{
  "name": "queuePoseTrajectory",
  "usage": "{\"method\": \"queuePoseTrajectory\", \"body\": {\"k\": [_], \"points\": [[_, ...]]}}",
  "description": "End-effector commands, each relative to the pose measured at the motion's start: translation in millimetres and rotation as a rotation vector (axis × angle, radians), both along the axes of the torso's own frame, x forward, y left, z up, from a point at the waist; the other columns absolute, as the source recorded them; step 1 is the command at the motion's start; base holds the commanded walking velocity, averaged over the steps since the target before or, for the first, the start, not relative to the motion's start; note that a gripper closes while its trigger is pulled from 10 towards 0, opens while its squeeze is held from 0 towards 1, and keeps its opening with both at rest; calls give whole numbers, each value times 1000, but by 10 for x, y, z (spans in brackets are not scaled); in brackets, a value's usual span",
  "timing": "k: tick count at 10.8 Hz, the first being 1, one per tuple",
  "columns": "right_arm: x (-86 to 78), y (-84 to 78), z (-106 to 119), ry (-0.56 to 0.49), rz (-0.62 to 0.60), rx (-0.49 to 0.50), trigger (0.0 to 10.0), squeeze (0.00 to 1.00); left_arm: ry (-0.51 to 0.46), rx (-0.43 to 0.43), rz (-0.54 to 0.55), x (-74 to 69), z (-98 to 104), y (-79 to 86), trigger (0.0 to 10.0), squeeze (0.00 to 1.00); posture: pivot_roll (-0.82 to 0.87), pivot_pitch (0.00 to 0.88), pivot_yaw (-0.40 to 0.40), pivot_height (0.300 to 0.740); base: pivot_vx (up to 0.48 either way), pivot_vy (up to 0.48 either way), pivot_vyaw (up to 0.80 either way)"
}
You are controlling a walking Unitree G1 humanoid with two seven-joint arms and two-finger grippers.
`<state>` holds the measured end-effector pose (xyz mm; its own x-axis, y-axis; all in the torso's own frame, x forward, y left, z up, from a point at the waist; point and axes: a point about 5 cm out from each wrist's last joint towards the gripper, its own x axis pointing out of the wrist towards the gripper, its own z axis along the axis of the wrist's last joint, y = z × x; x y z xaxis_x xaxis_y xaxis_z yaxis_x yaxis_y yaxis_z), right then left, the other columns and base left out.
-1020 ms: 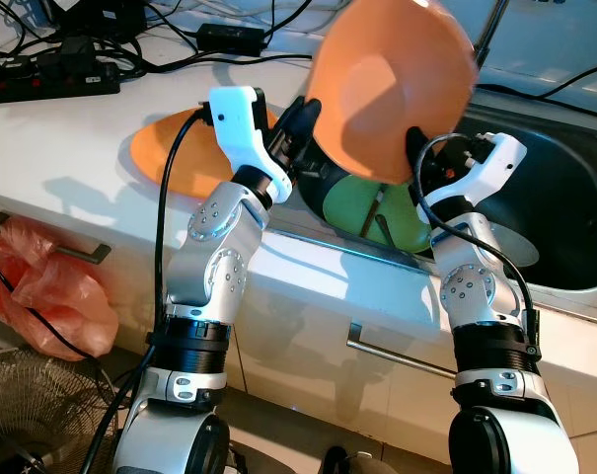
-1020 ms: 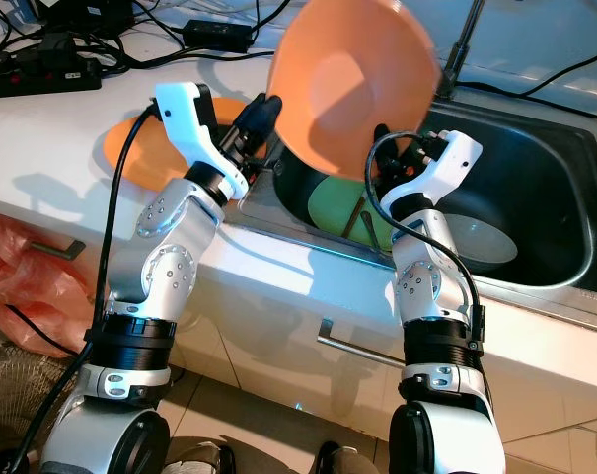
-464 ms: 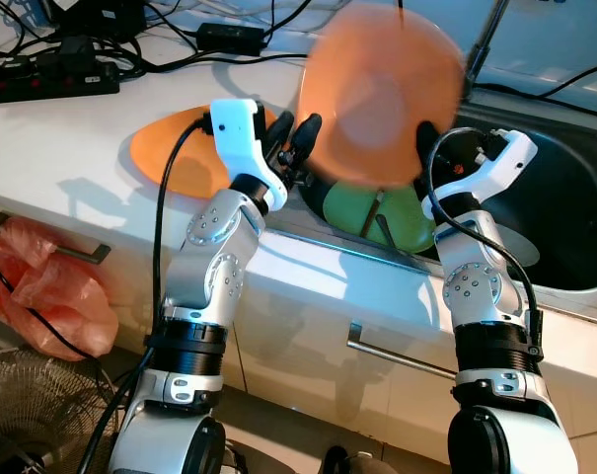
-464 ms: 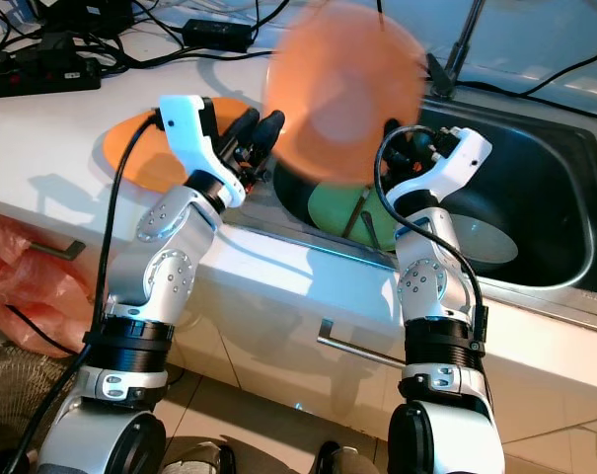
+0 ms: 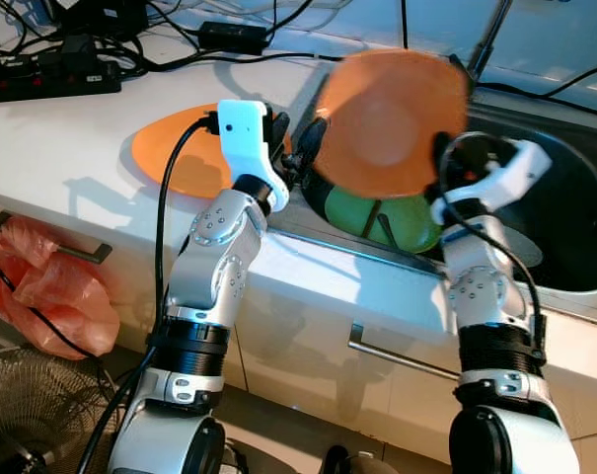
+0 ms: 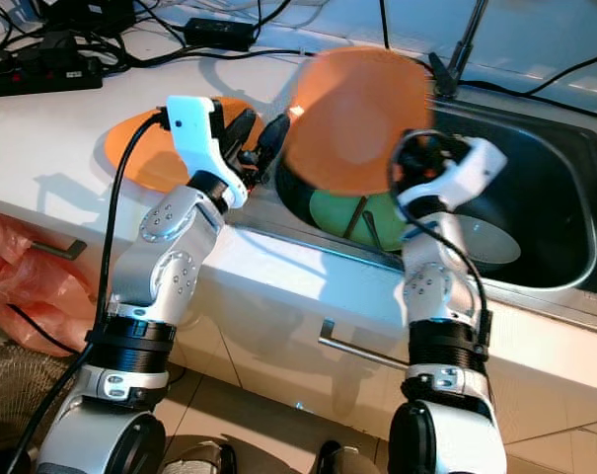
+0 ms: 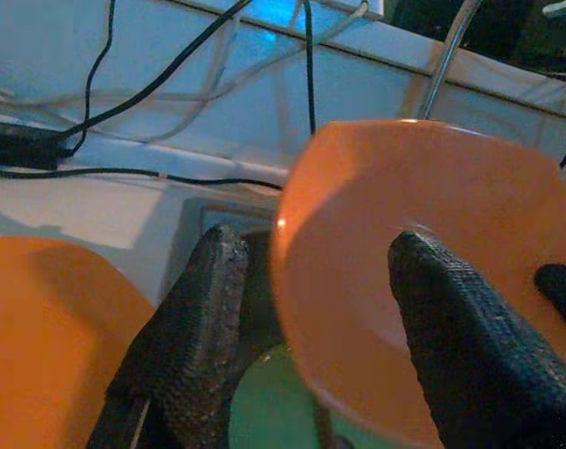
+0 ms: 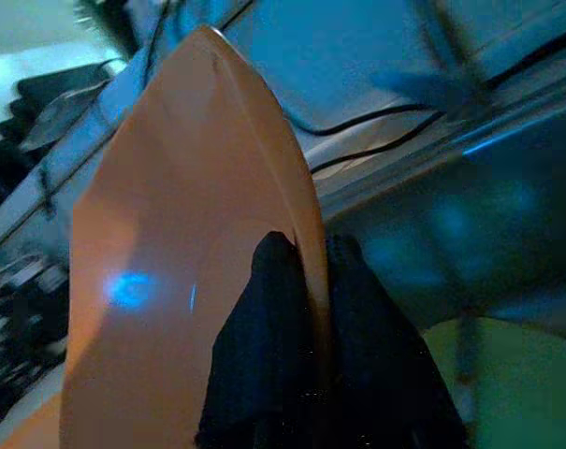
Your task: Kitchen organization
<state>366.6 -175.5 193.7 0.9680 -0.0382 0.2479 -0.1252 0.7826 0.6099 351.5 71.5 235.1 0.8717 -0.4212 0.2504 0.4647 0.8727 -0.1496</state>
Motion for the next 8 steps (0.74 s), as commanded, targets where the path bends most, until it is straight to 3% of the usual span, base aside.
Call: {"method": "queuePoseTrajectory", "body": {"k": [1,2,3,4,6,8], "points": [[15,-95,109,-34,-63,-14,0,0,-20,36,-7,-1,26,-59,10000,0,9,119,-24,740,0,0,0],[15,-151,77,-6,-118,-53,0,0,-20,43,-4,-1,18,-61,10000,0,9,119,-24,740,0,0,0],[15,-186,53,17,-155,-108,8510,0,-21,46,-3,0,17,-61,10000,0,10,119,-24,740,0,0,0],[19,-204,33,32,-176,-164,10000,0,-19,52,-2,1,12,-61,10000,0,9,118,-24,740,0,0,0],[20,-190,3,50,-191,-279,10000,0,-17,61,-2,3,-1,-67,10000,0,9,118,-24,740,0,0,0],[26,-134,-23,43,-199,-486,10000,0,-19,69,0,4,-2,-67,10000,0,14,118,-26,740,0,0,0]]}}
